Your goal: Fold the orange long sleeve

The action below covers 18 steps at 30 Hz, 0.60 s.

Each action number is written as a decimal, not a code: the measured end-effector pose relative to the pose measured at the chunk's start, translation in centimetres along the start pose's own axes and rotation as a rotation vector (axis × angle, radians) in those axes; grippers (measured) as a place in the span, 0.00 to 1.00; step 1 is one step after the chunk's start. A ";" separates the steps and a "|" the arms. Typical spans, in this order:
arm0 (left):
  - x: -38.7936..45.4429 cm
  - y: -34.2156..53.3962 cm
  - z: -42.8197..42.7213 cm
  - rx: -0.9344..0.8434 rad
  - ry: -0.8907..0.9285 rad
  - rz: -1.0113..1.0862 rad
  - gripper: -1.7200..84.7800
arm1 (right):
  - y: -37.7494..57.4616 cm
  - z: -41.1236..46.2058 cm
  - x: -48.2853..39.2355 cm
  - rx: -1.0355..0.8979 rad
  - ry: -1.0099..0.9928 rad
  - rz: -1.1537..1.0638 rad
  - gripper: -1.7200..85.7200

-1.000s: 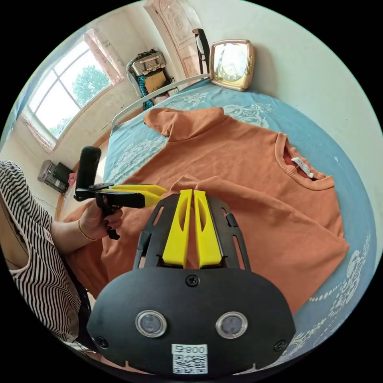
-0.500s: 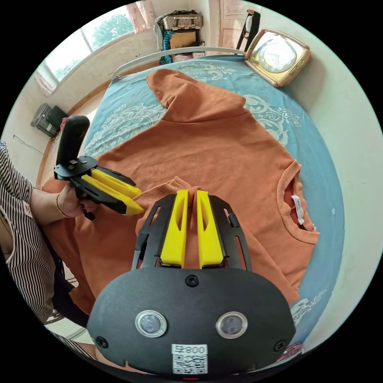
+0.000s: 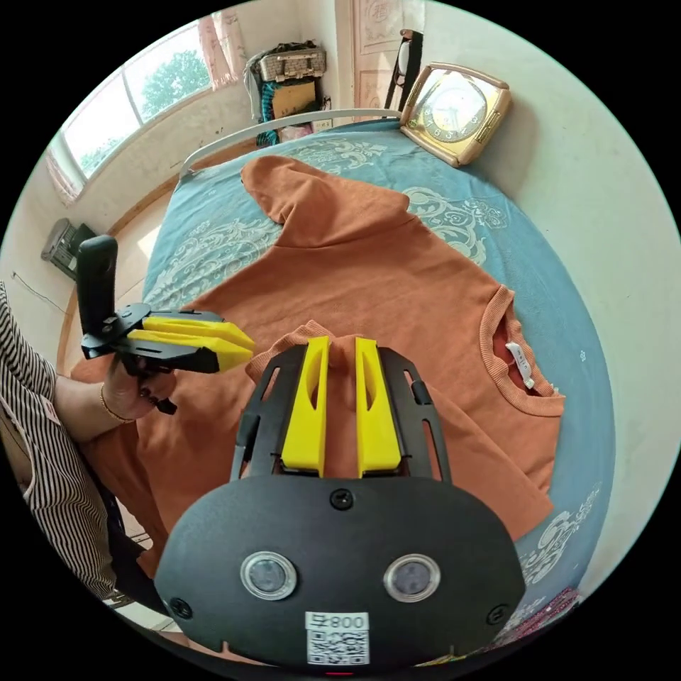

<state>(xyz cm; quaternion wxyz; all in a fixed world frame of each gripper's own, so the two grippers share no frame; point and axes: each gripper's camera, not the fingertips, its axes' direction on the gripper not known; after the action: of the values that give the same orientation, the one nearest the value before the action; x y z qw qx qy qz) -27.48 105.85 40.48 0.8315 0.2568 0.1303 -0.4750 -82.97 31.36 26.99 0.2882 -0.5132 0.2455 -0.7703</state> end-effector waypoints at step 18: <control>-12.0 0.9 -4.2 -0.031 0.172 -0.126 0.02 | 1.2 4.6 -1.6 -0.028 -0.235 0.098 0.02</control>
<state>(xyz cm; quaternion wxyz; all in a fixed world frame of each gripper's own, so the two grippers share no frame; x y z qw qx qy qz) -32.75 117.21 42.73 0.7895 0.2751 0.2245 -0.5006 -77.98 31.24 26.81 0.3450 -0.5912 0.2457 -0.6864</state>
